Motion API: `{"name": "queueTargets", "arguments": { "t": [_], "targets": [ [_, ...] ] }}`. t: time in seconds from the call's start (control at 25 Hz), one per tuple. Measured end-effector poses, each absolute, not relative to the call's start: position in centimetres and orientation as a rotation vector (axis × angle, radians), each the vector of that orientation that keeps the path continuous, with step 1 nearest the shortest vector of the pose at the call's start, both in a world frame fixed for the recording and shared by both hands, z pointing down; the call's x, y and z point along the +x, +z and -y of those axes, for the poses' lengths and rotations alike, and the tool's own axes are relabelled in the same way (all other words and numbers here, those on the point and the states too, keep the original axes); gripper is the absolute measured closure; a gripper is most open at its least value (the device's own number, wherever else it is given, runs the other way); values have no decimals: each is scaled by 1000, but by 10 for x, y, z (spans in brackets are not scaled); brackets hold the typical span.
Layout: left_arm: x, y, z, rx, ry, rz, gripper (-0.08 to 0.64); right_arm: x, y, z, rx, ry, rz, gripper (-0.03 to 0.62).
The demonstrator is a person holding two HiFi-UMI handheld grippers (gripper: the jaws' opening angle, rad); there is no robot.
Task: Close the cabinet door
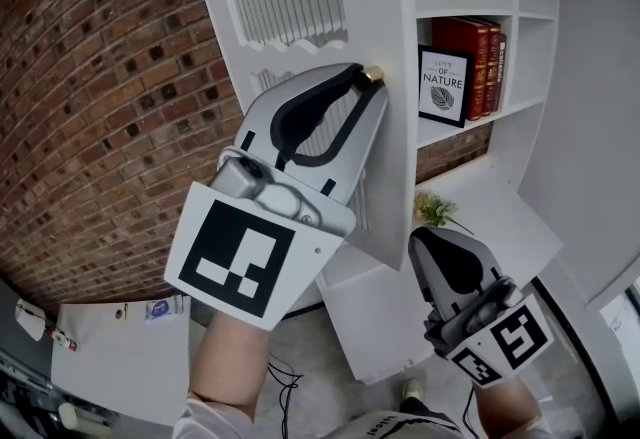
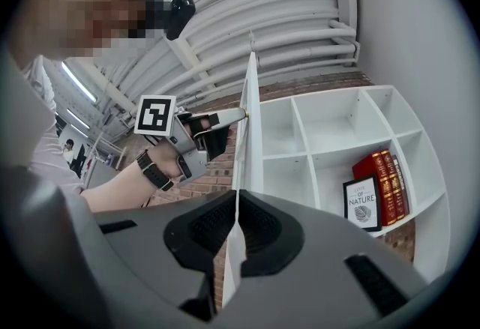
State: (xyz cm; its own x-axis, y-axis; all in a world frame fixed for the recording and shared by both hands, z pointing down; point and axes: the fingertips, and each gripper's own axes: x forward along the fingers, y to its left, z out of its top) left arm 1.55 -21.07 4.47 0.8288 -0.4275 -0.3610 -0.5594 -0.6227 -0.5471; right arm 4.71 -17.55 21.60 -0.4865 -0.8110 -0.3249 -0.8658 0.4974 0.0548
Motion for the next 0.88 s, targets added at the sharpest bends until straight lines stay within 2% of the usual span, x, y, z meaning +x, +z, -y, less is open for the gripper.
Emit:
{"name": "queueTargets", "arguments": {
  "t": [0.88],
  "targets": [
    [92,45,291,-2238,208,-919,477,116,226,261,-1317,246,-2557,572]
  ]
}}
